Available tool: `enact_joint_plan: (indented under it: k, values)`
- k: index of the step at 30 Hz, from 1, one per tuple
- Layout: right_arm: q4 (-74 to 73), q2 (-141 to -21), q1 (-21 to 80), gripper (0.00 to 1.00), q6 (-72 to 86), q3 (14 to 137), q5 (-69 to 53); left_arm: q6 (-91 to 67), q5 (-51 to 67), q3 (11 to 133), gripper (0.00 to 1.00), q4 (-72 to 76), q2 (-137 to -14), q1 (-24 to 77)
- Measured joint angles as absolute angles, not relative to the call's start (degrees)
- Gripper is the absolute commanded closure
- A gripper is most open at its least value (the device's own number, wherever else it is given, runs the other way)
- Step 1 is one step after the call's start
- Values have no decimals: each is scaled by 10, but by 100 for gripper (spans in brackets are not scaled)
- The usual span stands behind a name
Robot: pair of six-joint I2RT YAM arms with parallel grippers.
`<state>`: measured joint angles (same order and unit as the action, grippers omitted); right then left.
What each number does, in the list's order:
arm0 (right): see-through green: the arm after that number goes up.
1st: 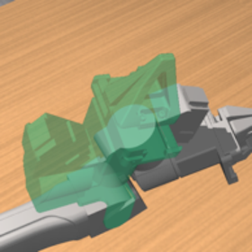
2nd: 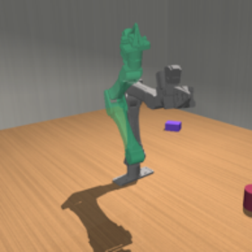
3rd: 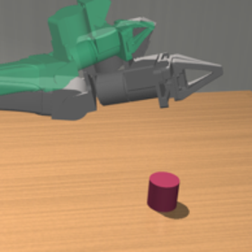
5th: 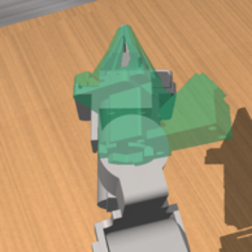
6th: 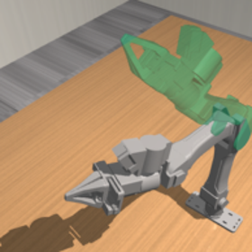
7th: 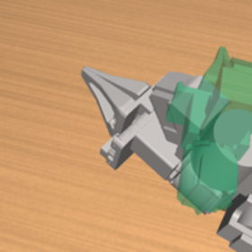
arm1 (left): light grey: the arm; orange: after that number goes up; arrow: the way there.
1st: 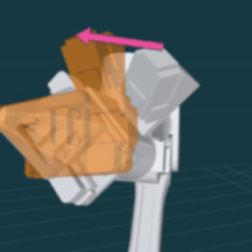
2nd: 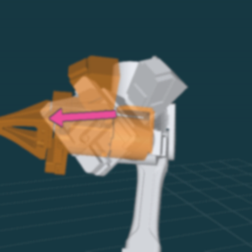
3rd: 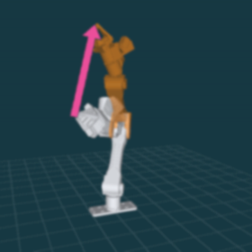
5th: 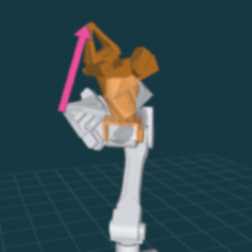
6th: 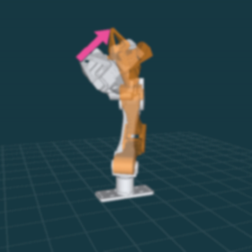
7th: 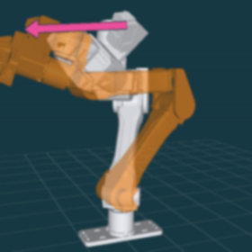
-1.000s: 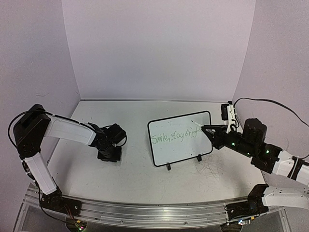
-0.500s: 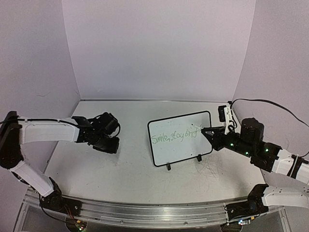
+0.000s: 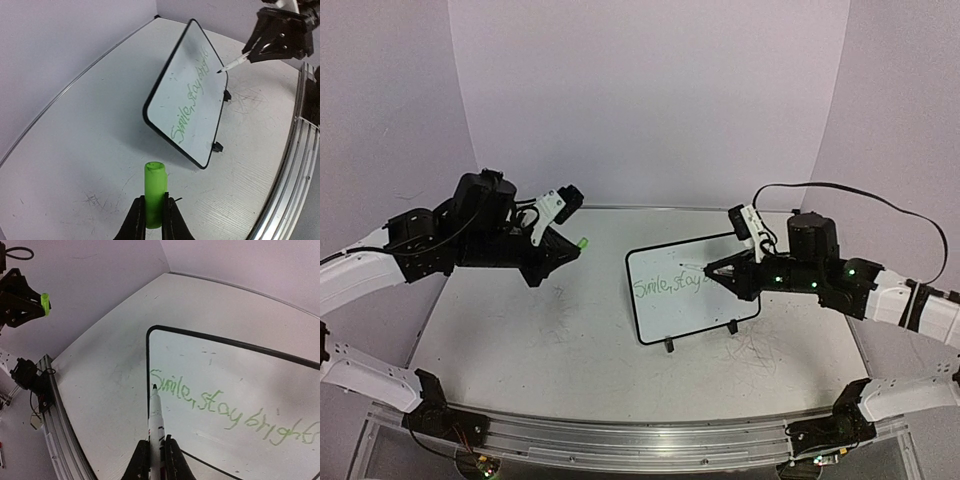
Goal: Write a sentence on the whiteboard
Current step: Insert the whiteboard marker without the cap into the pen cap.
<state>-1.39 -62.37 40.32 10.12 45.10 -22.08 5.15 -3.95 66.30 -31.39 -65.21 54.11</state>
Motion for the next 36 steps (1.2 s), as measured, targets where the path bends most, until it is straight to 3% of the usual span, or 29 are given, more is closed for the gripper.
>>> enact_joint_plan:
  k: [14,36]
  values:
    - [-43,-717,474,100,90,507,-354,201,-16,535,100,-254,-697,602]
    - [-59,-831,525,100,74,598,-397,215,-21,511,100,-209,-695,656]
